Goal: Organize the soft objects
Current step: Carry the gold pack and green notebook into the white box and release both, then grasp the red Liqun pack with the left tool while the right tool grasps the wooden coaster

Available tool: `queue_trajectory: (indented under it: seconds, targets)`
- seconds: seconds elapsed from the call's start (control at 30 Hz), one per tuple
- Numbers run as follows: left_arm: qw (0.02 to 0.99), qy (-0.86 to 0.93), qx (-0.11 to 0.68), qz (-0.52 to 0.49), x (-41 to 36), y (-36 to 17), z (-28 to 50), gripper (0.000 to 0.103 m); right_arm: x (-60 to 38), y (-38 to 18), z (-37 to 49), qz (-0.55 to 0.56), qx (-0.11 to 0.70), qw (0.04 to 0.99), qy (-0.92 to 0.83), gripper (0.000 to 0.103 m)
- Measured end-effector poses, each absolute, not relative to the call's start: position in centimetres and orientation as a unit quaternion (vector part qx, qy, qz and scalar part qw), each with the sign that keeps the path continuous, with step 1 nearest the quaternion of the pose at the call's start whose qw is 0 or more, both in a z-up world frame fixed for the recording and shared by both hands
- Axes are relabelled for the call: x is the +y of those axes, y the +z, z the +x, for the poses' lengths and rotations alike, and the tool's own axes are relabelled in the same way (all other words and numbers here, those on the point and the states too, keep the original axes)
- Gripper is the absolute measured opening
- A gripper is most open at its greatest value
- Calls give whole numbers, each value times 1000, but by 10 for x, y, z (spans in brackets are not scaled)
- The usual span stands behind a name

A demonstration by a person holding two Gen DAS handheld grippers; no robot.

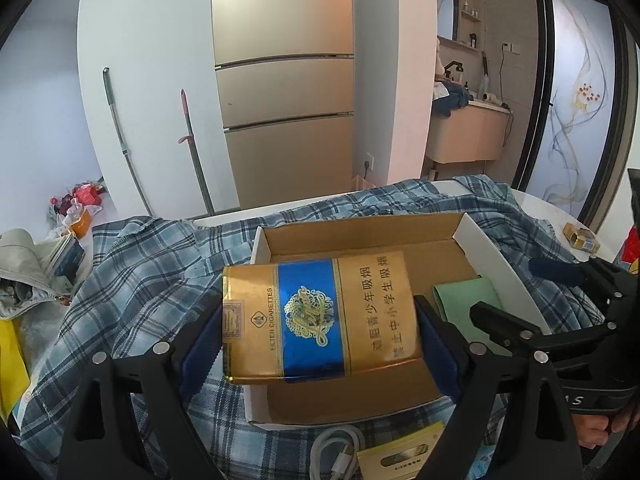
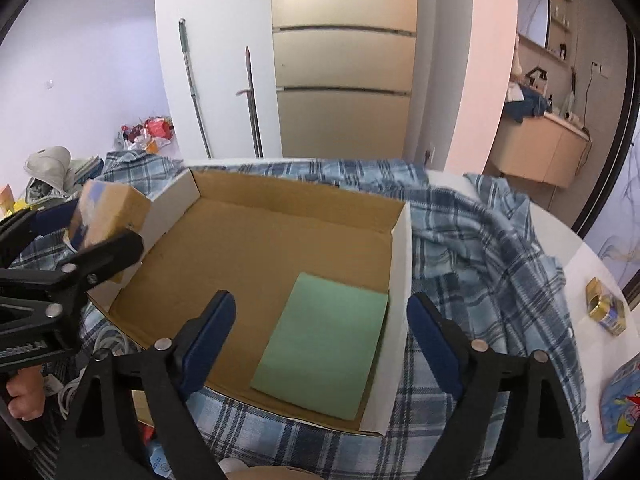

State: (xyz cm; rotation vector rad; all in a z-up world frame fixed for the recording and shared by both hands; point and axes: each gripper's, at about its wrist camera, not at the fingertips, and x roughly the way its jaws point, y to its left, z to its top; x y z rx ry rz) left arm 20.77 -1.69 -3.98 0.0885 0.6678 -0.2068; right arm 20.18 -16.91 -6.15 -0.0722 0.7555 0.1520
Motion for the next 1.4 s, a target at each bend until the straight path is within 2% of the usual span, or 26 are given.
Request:
queue_trajectory:
  seconds: [0.4,0.73,0.77,0.8,0.93,1.13,1.27,1.4]
  targets:
    - [948,-117,297,21,-12,-29,198,90,-190,-41,193,-11,331,942,48,89]
    - [970,-114,212,-13,-2,38,148,90,-199,-2,168,4,277,959,53,92]
    - [972,-115,205,-16,-1,43,143,93,-200,4,164,4,272,961,52,94]
    - [974,-115,196,-18,0,49,135,103,-202,9,159,6,266,963,53,94]
    - [983,-98,154,-9,1,65,104,103,-209,26,134,21,233,970,65,100]
    - [984,-108,141,21,-8,66,69,103,-207,32,102,19,203,975,91,103]
    - [986,-103,132,-7,2,51,47,103,-201,16,92,3,219,971,98,103]
    - [981,-105,165,-4,5,29,48,103,-197,-7,89,-11,245,963,108,103]
